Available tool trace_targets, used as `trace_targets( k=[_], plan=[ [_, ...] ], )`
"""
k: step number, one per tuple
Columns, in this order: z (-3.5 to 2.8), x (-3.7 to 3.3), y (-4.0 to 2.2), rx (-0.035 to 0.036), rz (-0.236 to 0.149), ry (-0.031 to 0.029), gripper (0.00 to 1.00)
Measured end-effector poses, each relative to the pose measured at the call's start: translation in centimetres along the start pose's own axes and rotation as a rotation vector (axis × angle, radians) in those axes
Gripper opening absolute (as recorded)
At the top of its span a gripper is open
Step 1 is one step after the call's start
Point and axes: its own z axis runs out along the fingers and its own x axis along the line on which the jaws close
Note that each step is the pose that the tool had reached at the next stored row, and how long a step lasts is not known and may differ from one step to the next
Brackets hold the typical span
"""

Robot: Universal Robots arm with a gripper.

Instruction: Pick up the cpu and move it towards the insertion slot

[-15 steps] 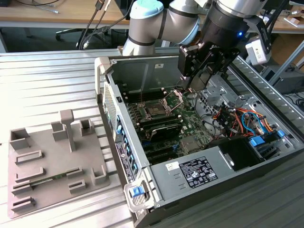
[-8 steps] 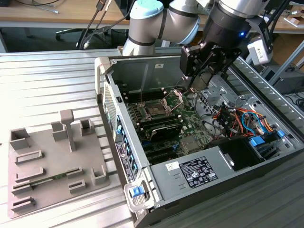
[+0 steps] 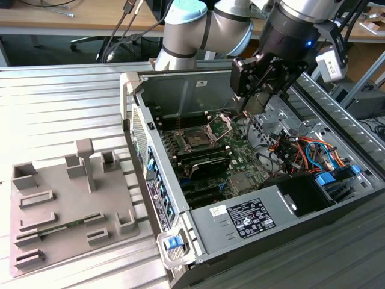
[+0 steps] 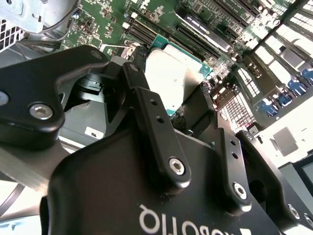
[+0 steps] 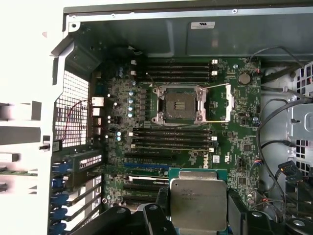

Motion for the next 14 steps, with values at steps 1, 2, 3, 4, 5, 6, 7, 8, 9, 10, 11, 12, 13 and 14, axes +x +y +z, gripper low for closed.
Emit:
trace_targets(
  k=[1, 2, 3, 4, 5, 6, 7, 8, 9, 10, 11, 12, 13, 14],
  plan=[
    [0.09, 0.00, -0.01, 0.0000, 0.000, 0.0000, 0.55],
    [0.11, 0.00, -0.01, 0.0000, 0.000, 0.0000, 0.55],
    [0.13, 0.00, -0.01, 0.0000, 0.000, 0.0000, 0.55],
    [0.15, 0.00, -0.01, 0.0001, 0.000, 0.0000, 0.55],
    [0.16, 0.00, -0.01, 0.0000, 0.000, 0.0000, 0.55],
    [0.19, 0.00, -0.01, 0.0001, 0.000, 0.0000, 0.55],
    [0.21, 0.00, -0.01, 0.0000, 0.000, 0.0000, 0.55],
    [0.22, 0.00, -0.01, 0.0001, 0.000, 0.0000, 0.55],
    [0.23, 0.00, -0.01, 0.0000, 0.000, 0.0000, 0.55],
    [0.26, 0.00, -0.01, 0.0001, 0.000, 0.0000, 0.55],
    [0.28, 0.00, -0.01, 0.0000, 0.000, 0.0000, 0.55],
    [0.28, 0.00, -0.01, 0.0000, 0.000, 0.0000, 0.55],
    [0.29, 0.00, -0.02, 0.0001, 0.000, 0.0001, 0.55],
    [0.30, 0.00, -0.01, 0.0000, 0.000, 0.0000, 0.55]
  ],
)
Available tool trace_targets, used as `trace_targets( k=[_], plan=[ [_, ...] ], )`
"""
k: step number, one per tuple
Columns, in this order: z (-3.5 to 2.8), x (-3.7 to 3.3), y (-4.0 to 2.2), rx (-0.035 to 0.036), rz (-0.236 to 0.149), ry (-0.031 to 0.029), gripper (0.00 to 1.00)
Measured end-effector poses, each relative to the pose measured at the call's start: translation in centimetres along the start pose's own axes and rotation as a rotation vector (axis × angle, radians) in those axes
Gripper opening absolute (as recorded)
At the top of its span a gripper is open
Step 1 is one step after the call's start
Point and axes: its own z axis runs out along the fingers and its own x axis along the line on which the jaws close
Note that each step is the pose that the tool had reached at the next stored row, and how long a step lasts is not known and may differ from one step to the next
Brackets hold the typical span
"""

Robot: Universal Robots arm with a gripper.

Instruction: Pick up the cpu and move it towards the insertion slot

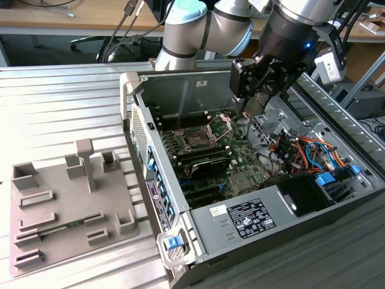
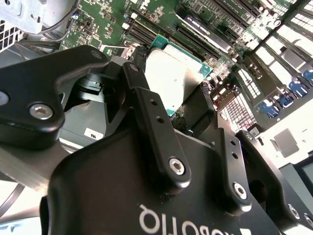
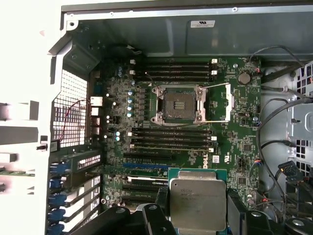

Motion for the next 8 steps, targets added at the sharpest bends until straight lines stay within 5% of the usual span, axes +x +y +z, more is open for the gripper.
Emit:
trace_targets(
  k=[8],
  plan=[
    [0.08, -0.04, 0.21, 0.0001, 0.000, 0.0000, 0.55]
  ],
)
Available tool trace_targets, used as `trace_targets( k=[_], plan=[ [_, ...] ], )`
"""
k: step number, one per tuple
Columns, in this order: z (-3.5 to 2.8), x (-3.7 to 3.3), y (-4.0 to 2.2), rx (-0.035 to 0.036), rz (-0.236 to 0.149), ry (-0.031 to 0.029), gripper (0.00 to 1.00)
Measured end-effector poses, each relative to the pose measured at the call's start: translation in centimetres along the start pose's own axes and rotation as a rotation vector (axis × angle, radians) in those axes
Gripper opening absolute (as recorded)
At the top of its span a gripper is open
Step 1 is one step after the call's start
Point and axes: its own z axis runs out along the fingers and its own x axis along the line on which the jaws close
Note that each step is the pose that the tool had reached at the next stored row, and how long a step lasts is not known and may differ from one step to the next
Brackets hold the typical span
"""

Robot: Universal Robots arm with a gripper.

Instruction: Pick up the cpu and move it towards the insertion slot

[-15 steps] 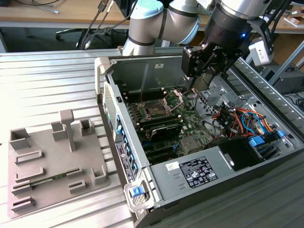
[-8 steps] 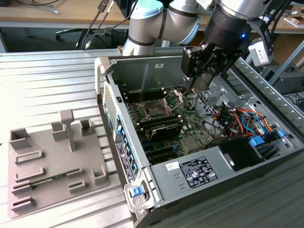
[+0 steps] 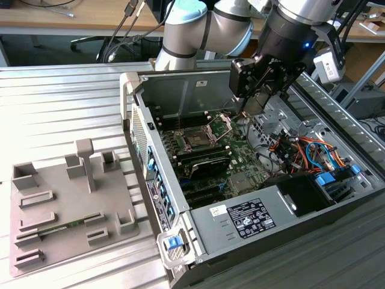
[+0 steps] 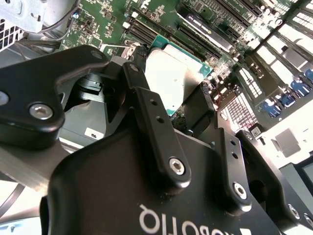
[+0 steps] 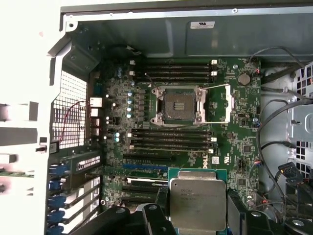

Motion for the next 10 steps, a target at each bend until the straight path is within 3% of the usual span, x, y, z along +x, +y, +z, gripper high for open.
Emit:
trace_targets(
  k=[10],
  plan=[
    [0.17, -0.07, 0.14, 0.0001, 0.000, -0.0001, 0.55]
  ],
)
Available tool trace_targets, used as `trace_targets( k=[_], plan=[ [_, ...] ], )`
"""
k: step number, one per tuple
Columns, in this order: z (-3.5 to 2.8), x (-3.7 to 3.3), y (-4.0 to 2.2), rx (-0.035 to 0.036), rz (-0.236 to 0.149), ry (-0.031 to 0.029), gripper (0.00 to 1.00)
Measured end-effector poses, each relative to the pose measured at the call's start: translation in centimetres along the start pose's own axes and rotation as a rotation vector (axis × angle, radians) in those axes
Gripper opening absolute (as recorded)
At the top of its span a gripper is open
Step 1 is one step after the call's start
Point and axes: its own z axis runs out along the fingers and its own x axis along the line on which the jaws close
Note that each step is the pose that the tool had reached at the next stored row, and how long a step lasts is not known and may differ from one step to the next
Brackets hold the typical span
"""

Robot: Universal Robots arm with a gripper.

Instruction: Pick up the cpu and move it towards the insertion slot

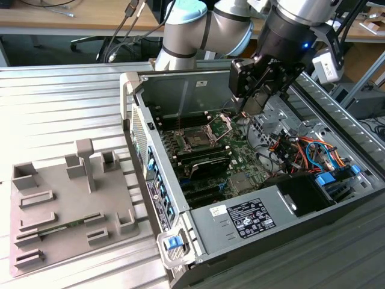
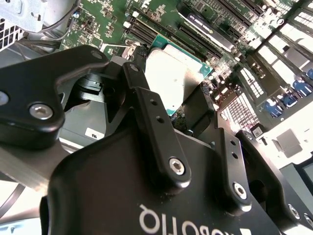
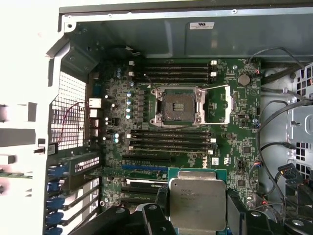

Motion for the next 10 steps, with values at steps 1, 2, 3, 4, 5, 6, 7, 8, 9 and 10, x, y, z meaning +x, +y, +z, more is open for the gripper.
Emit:
trace_targets(
  k=[1, 2, 3, 4, 5, 6, 7, 8, 9, 10],
  plan=[
    [0.02, -0.01, 0.01, 0.0000, 0.000, 0.0000, 0.55],
    [0.04, -0.02, 0.02, 0.0000, 0.000, 0.0000, 0.55],
    [0.07, -0.03, 0.02, 0.0000, 0.000, 0.0000, 0.55],
    [0.09, -0.04, 0.03, 0.0000, 0.000, 0.0000, 0.55],
    [0.11, -0.05, 0.04, 0.0000, 0.000, 0.0000, 0.55],
    [0.12, -0.06, 0.04, -0.0001, 0.000, 0.0000, 0.55],
    [0.13, -0.07, 0.04, 0.0000, 0.000, 0.0000, 0.55],
    [0.15, -0.07, 0.04, 0.0000, 0.000, 0.0000, 0.55],
    [0.17, -0.08, 0.04, 0.0000, 0.000, 0.0000, 0.55],
    [0.18, -0.09, 0.04, 0.0001, 0.000, 0.0000, 0.55]
  ],
)
